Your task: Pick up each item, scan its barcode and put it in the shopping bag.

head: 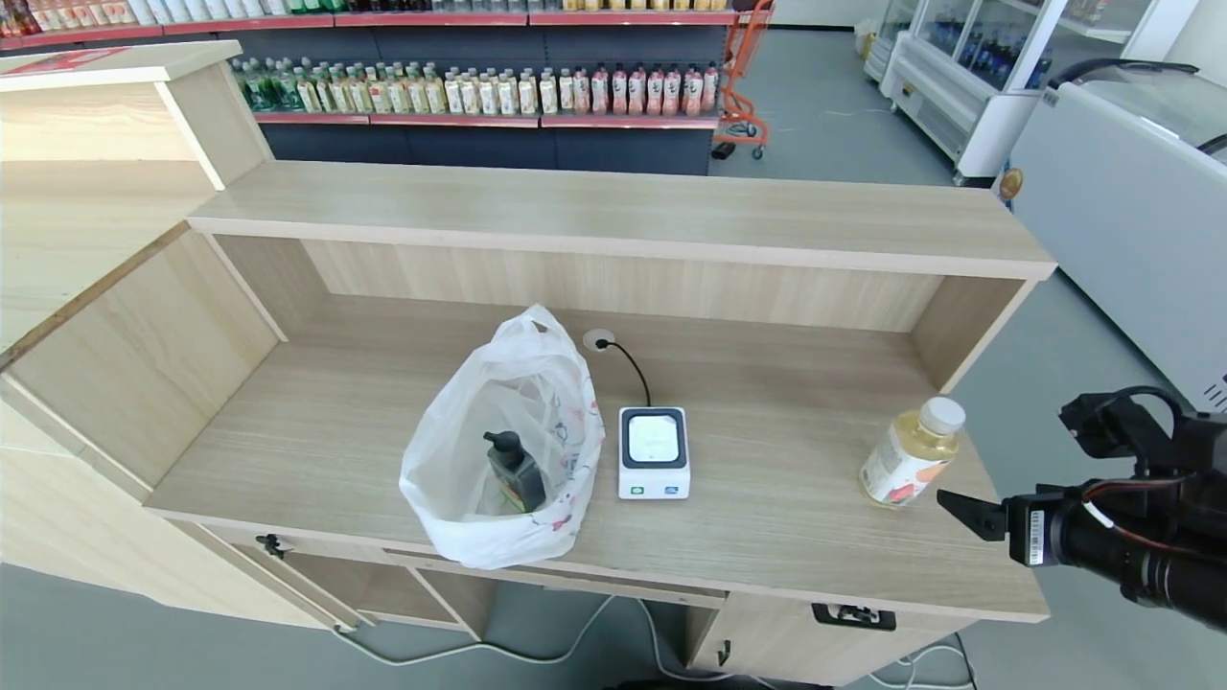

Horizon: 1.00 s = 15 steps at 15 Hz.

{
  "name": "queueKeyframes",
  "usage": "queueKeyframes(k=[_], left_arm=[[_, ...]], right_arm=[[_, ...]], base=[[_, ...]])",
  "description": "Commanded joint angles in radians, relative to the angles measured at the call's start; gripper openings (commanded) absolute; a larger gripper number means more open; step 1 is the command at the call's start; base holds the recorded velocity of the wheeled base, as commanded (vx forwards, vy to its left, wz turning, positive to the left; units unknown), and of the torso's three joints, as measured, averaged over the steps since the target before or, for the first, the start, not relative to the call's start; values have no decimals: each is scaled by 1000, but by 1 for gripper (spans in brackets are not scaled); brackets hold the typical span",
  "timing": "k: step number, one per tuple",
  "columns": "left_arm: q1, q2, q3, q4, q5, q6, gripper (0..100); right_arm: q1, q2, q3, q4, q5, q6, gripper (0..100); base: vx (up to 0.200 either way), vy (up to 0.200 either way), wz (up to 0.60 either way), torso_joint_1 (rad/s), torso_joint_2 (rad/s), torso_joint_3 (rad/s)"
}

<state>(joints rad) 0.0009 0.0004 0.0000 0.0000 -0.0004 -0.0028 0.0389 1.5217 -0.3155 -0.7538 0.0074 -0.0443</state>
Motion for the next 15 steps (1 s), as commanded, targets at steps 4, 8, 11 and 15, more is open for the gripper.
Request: queueKeyframes(k=[4,8,11,15], left_arm=[[-1,1,0,0,0,0,100],[-1,1,0,-2,0,-2,100],[-1,0,0,0,0,0,100],[-1,1,0,0,0,0,100]], right_arm=[[-14,5,47,-2,3,-5,100],[-10,8,55,-1,3,-5,100],[4,18,70,2,8,-3,100],[127,46,61,-15,12,38,100]], base=[[0,-200,0,5,4,2],[0,-200,0,0,4,2],[0,0,0,0,0,0],[0,0,0,0,0,0]])
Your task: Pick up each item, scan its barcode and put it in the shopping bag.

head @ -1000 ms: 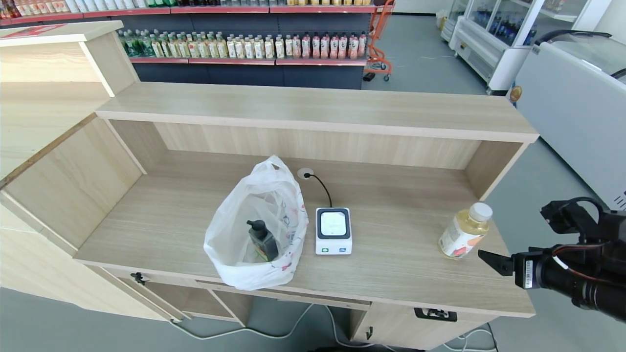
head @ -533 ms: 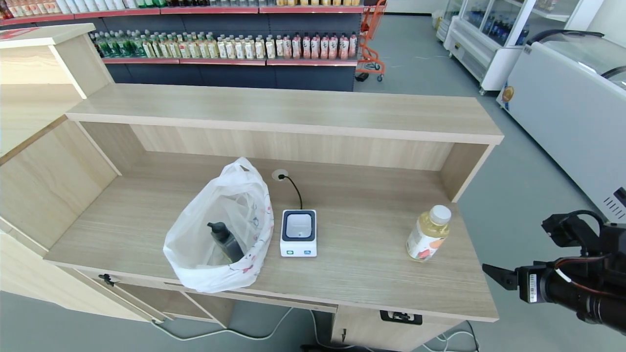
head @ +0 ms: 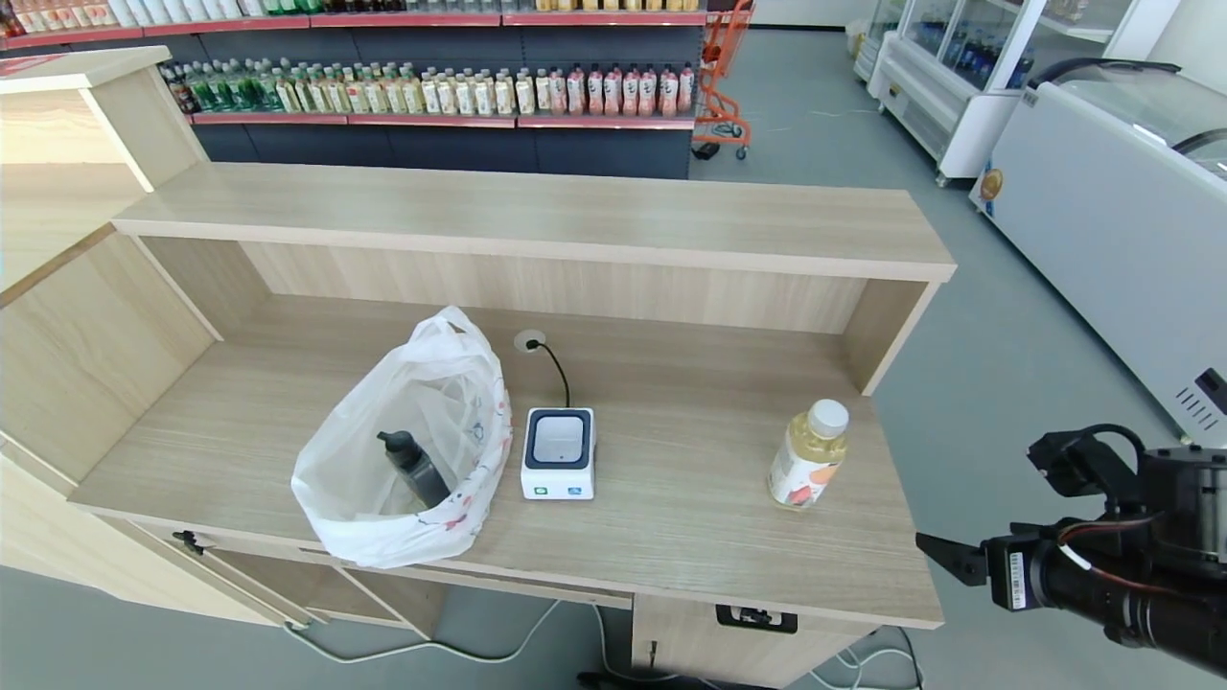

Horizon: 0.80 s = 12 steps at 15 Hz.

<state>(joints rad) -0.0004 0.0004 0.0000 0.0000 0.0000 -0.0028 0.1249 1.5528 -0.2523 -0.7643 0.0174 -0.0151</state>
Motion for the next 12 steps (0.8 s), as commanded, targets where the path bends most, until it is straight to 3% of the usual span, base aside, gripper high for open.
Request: queueKeyframes(k=[1,3,5,7,12], left_arm=[[0,1,0,0,0,0,100],[0,1,0,0,0,0,100],[0,1,0,-2,0,0,100],[0,0,0,0,0,0,100],[0,0,0,0,0,0,100]], right_arm=[[78,35,-1,-26,-1,37,100],[96,121,-8,-135,-39,40,100],[127,260,-28,-310,-191,50,100],[153,336,-2,-420,-206,58,100],[233,403,-70,-446,-221,156,100]], base=[[0,0,0,0,0,0],[0,0,0,0,0,0],[0,0,0,0,0,0],[0,0,0,0,0,0],[0,0,0,0,0,0]])
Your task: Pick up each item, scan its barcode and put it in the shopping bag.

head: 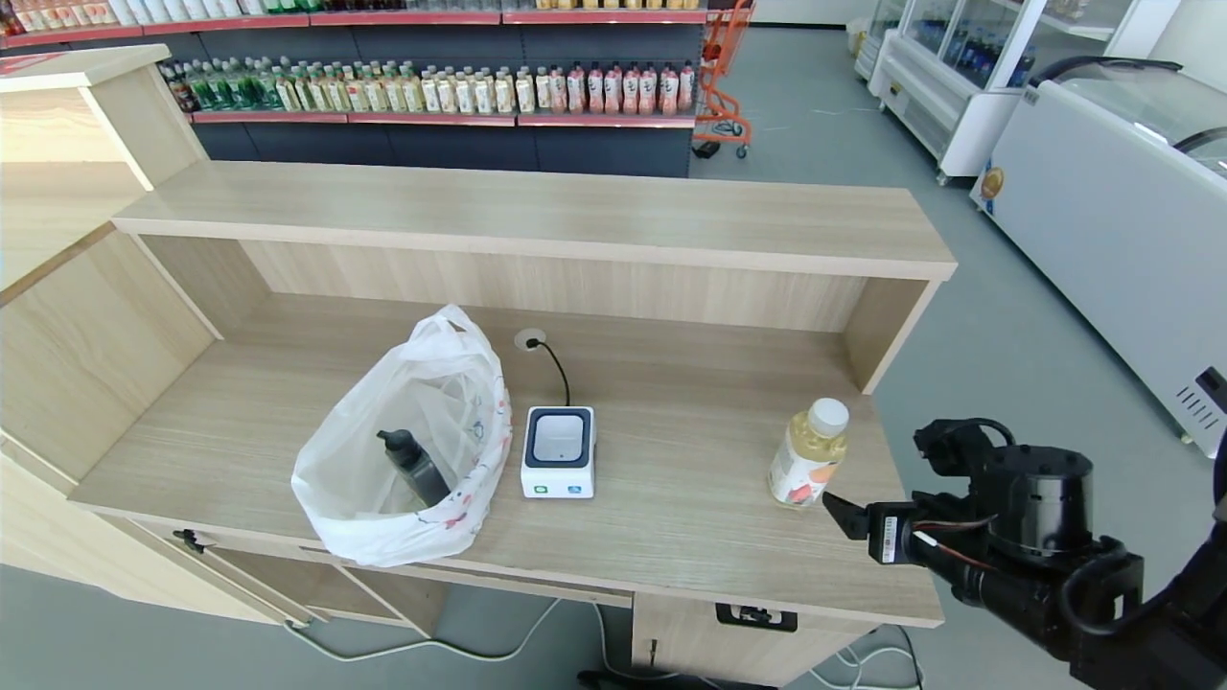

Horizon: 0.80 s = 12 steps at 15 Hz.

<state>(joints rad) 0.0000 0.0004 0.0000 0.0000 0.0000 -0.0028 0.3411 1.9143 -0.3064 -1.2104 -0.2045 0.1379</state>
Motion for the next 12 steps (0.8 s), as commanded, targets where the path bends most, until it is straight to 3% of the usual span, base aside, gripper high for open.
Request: queueKeyframes(k=[1,5,12], left_arm=[[0,0,0,-2,0,0,100],[0,1,0,0,0,0,100],[0,1,0,0,0,0,100]], right_arm=[[18,94,-31,-18,-24,5,100],[16,230,-66,-169,-112,-6,100],[19,361,-286,-170,-76,-44,100]], base=[[0,0,0,0,0,0],[0,0,0,0,0,0],[0,0,0,0,0,0]])
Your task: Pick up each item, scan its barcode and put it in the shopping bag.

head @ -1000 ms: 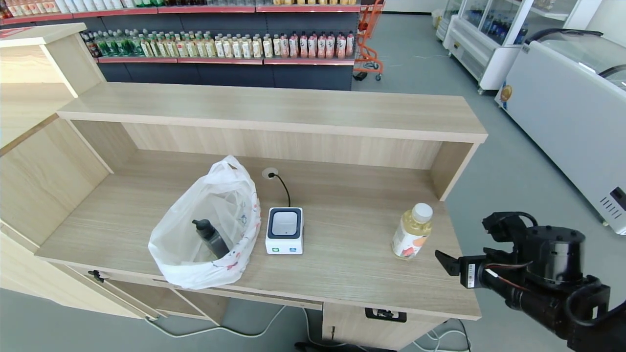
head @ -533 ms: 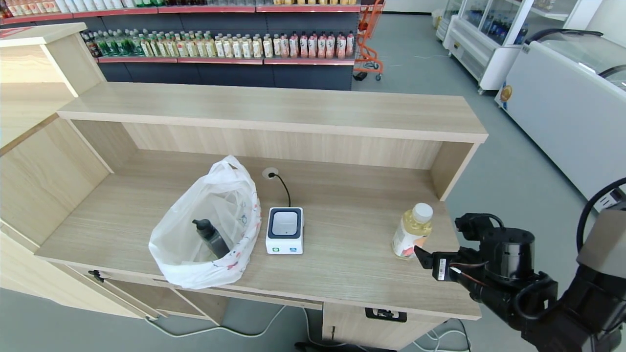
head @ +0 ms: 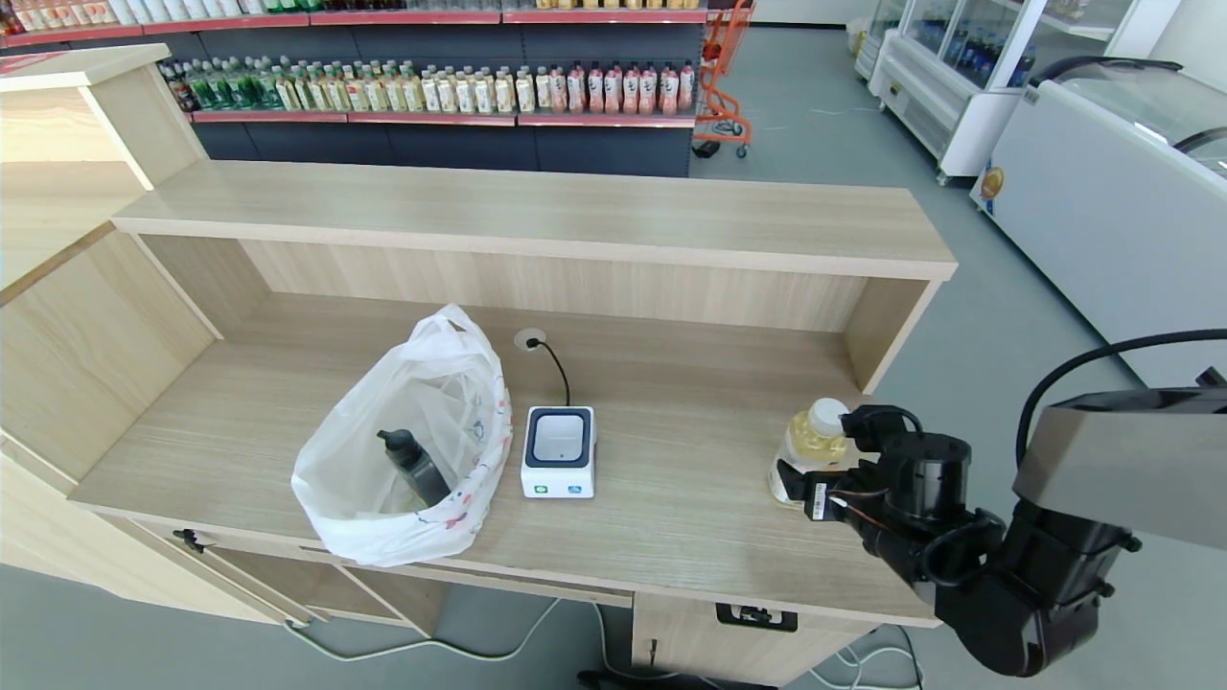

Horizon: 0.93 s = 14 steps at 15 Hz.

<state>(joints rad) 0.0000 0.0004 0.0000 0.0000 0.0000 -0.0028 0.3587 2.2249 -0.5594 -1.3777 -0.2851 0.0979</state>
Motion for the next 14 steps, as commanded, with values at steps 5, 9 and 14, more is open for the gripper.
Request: queueKeyframes(k=[5,9,14], left_arm=[[0,0,0,0,0,0,100],[0,0,0,0,0,-2,100],[0,0,0,0,0,0,100]], right_arm=[[11,147,-129,-27,17,-7,100],[8,190,-142,-95,99,-67,100],[-11,220,-195,-135,146,-115,100]], base=[[0,0,0,0,0,0],[0,0,0,0,0,0],[0,0,0,0,0,0]])
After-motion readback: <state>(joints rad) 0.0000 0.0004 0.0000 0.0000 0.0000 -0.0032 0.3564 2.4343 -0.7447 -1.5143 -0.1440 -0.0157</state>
